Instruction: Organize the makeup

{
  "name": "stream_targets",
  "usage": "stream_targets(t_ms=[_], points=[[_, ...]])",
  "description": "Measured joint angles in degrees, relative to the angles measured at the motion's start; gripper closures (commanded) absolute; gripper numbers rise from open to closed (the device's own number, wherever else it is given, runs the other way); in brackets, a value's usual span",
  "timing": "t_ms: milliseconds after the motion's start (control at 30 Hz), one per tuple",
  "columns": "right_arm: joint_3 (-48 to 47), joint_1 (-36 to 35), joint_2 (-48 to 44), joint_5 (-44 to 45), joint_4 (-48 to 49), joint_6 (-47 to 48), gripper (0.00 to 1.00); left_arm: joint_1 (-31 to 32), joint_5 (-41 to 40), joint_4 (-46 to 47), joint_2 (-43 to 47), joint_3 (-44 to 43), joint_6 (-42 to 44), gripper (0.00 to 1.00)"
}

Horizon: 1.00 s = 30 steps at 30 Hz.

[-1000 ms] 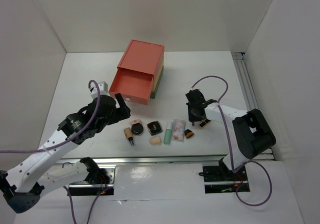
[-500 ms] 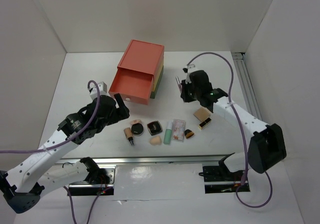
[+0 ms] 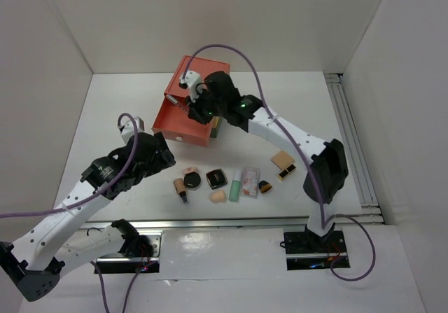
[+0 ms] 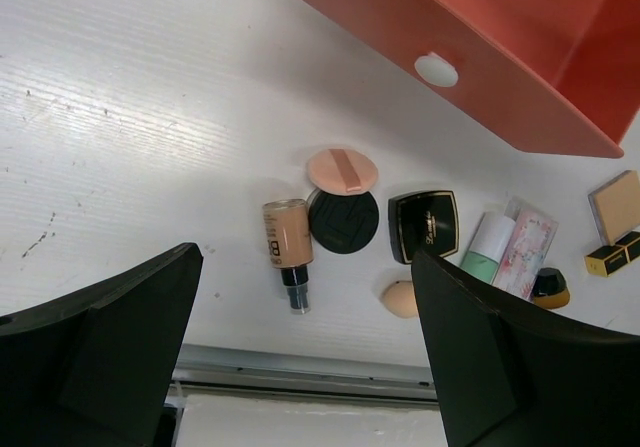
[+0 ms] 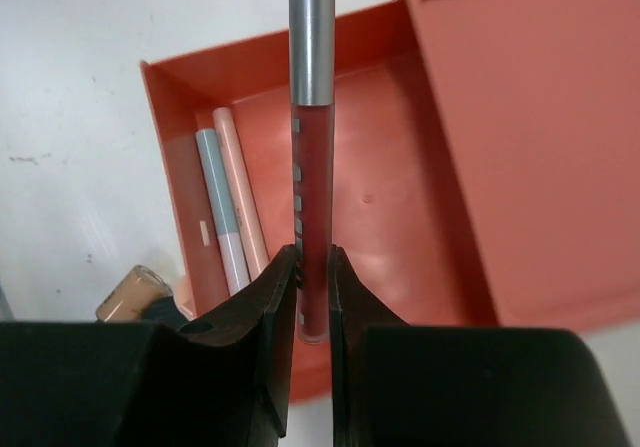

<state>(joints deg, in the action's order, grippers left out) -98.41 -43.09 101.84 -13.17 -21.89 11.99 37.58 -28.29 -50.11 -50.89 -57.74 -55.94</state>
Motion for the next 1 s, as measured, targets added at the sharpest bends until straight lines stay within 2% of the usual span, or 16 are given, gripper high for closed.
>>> stream_targets(t_ms=[33, 100, 167, 267, 300, 433, 500, 600, 700, 833, 1000], points=[[-1.40, -0.87, 2.45, 0.85, -0.57, 0.33, 0.96, -0.26, 0.02, -0.20, 0.00, 0.00, 0.00, 0.00], [-2.56, -2.10, 6.12, 2.56, -2.05, 0.74, 0.72, -0.66, 0.11, -0.55, 0.00, 0.00, 0.00, 0.00], [-2.56, -2.71, 7.85, 4.35, -4.13, 0.59, 0.58, -0.74, 0.20, -0.76, 0.00, 0.00, 0.00, 0.00], [-2.60, -3.32, 8.20, 6.51, -5.81, 0.66, 0.50, -1.01, 0.37, -0.87, 0.00, 0.00, 0.00, 0.00], [-2.86, -3.41, 7.91, 7.15, -5.99, 0.63, 0.42, -1.09, 0.48, -0.87, 0.00, 0.00, 0.04, 0.00], [-3.28, -4.02, 5.44, 8.76, -5.70, -0.31, 0.36, -1.20, 0.52, -0.87, 0.00, 0.00, 0.11, 0.00], [-3.26, -4.61, 3.23, 9.81, -5.35, -1.31, 0.30, -1.31, 0.55, -0.87, -0.07, 0.00, 0.15, 0.00], [-1.97, -5.11, -1.88, 12.90, -3.02, -3.69, 0.16, -1.31, 0.57, -0.83, -0.42, 0.00, 0.20, 0.00], [3.48, -5.35, -10.34, 18.38, -1.03, -7.67, 0.00, -1.31, 0.61, -0.74, -0.66, 0.00, 0.28, 0.00], [15.15, -3.06, -23.78, 28.89, -2.54, -18.53, 0.00, -1.31, 1.25, 0.02, -0.66, 0.00, 0.35, 0.00], [29.11, 4.81, -33.16, 40.70, -14.34, -37.73, 0.00, -1.38, 2.29, 1.53, -0.66, 0.02, 0.79, 0.00]])
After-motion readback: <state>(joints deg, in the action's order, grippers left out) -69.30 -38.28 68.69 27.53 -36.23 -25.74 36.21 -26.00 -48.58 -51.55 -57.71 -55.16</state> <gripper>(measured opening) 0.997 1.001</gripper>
